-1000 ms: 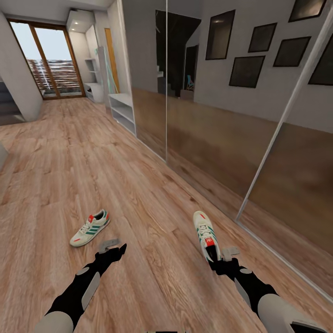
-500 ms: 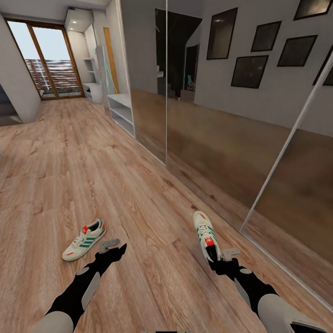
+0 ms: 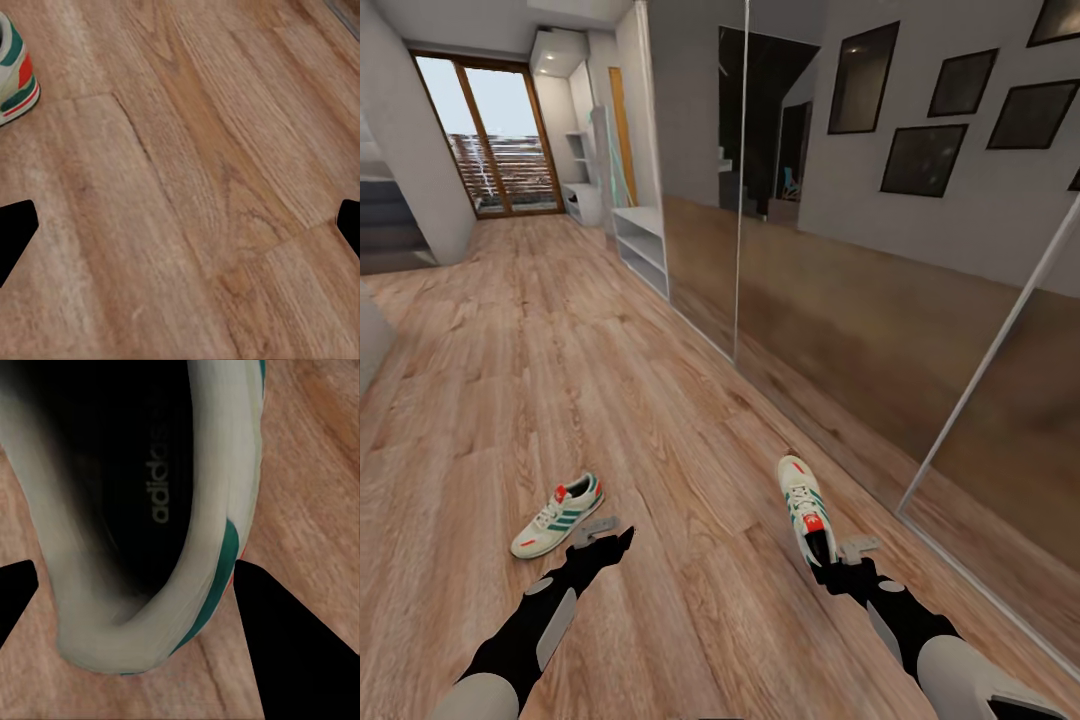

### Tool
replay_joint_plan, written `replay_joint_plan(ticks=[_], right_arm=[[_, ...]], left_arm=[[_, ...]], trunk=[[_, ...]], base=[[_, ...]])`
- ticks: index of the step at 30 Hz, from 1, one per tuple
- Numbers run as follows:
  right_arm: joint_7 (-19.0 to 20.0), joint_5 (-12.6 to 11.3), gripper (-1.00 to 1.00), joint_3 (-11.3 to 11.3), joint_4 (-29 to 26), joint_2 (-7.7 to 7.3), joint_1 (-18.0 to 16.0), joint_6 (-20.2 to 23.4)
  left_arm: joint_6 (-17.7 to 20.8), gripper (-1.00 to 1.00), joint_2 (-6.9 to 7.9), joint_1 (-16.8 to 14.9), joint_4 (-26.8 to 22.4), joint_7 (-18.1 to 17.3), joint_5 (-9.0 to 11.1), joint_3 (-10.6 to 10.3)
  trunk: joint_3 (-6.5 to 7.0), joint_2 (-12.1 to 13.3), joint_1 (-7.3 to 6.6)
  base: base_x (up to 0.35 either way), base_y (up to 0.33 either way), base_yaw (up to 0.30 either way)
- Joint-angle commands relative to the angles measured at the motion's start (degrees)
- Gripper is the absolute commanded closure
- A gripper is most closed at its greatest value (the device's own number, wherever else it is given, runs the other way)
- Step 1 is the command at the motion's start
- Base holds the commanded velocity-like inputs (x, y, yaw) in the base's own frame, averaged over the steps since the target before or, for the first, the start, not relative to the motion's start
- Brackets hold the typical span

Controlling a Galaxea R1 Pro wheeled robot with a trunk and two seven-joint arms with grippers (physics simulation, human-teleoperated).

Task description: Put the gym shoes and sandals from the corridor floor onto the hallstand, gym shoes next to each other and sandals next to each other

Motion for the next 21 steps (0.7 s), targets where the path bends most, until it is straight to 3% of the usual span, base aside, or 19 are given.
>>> replay_joint_plan(ticks=[1, 8, 21], right_arm=[[-0.1, -0.1, 1.00, 0.0, 0.0, 0.00, 0.0, 0.0], [-0.1, -0.1, 1.00, 0.0, 0.0, 0.00, 0.0, 0.0], [-0.1, -0.1, 1.00, 0.0, 0.0, 0.00, 0.0, 0.0]], left_arm=[[0.0, -1.00, 0.00, 0.0, 0.0, 0.0, 0.0, 0.0], [0.0, -1.00, 0.00, 0.0, 0.0, 0.0, 0.0, 0.0], [0.0, -1.00, 0.01, 0.0, 0.0, 0.1, 0.0, 0.0]], trunk=[[0.07, 0.0, 0.00], [0.41, 0.0, 0.00], [0.47, 0.0, 0.00]], base=[[0.001, 0.000, 0.201], [0.052, -0.071, 0.136], [0.158, -0.234, 0.017]])
